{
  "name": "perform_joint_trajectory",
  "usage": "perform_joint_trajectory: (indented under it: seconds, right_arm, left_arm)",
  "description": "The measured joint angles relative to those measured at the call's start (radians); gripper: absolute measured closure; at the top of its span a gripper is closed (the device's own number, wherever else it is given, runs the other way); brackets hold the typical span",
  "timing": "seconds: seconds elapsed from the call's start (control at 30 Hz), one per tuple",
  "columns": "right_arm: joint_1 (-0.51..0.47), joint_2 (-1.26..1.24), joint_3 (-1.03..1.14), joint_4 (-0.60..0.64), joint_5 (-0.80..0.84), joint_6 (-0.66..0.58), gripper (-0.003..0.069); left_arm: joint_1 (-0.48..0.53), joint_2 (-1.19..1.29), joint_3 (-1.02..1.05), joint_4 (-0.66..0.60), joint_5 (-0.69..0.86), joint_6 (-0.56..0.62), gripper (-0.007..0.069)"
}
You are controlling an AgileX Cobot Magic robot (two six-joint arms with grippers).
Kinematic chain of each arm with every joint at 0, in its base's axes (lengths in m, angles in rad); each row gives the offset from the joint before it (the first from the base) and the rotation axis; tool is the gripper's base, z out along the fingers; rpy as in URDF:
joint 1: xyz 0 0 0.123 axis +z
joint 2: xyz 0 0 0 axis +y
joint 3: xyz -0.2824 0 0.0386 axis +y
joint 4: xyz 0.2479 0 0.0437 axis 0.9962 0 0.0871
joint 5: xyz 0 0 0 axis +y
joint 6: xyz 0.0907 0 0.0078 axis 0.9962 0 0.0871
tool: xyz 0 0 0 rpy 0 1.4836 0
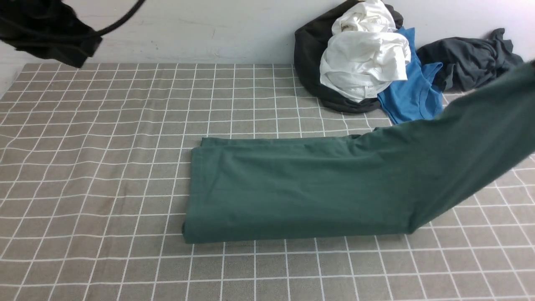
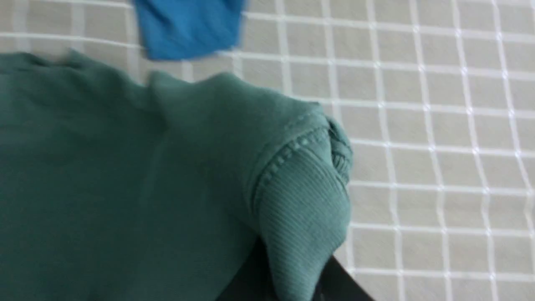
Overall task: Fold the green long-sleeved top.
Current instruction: Use the right arm to drag the right edge of the fabric to the left and folds it over the left edge
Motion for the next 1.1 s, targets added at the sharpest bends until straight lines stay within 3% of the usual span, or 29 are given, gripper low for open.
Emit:
perform_joint_trajectory:
  seconds: [0.13, 0.23, 0.27, 0.3, 0.33, 0.4, 0.6, 0.8, 0.93, 1.1]
  right_arm:
    - [0.166, 0.021, -0.076, 0.090, 0.026, -0.048, 0.0645]
    - [0.389, 0.134, -0.167, 0.125, 0.030, -0.051, 0.0645]
    - [0.399, 0.134, -0.172, 0.128, 0.030, -0.051, 0.0645]
    - [0.479, 0.202, -0.217, 0.133, 0.028, -0.044, 0.0645]
    - [0.479, 0.211, -0.217, 0.133, 0.028, -0.043, 0.0645]
    - [0.590, 0.343, -0.303, 0.138, 0.010, -0.013, 0.0645]
    - [0.716, 0.592, -0.486, 0.151, -0.040, 0.075, 0.0645]
    - [0.748, 0.742, -0.633, 0.187, -0.046, 0.088, 0.0581]
    - [0.748, 0.769, -0.728, 0.206, 0.014, 0.088, 0.0366]
    - [0.748, 0.764, -0.847, 0.141, 0.103, 0.092, 0.0163]
  left_arm:
    - [0.000, -0.114, 0.064, -0.019, 0.007, -0.019, 0.0631]
    - [0.000, -0.232, 0.134, -0.054, 0.009, -0.026, 0.0631]
    - [0.000, -0.238, 0.134, -0.055, 0.009, -0.026, 0.0631]
    - [0.000, -0.287, 0.163, -0.057, 0.009, -0.027, 0.0631]
    - [0.000, -0.287, 0.167, -0.057, 0.009, -0.027, 0.0631]
    - [0.000, -0.378, 0.218, -0.057, 0.010, -0.032, 0.0631]
    - [0.000, -0.567, 0.355, -0.057, 0.014, -0.032, 0.0631]
    - [-0.013, -0.690, 0.494, -0.052, 0.015, -0.032, 0.0631]
    - [-0.039, -0.743, 0.601, -0.040, 0.001, -0.032, 0.0631]
    - [-0.039, -0.771, 0.672, -0.042, -0.054, -0.035, 0.0631]
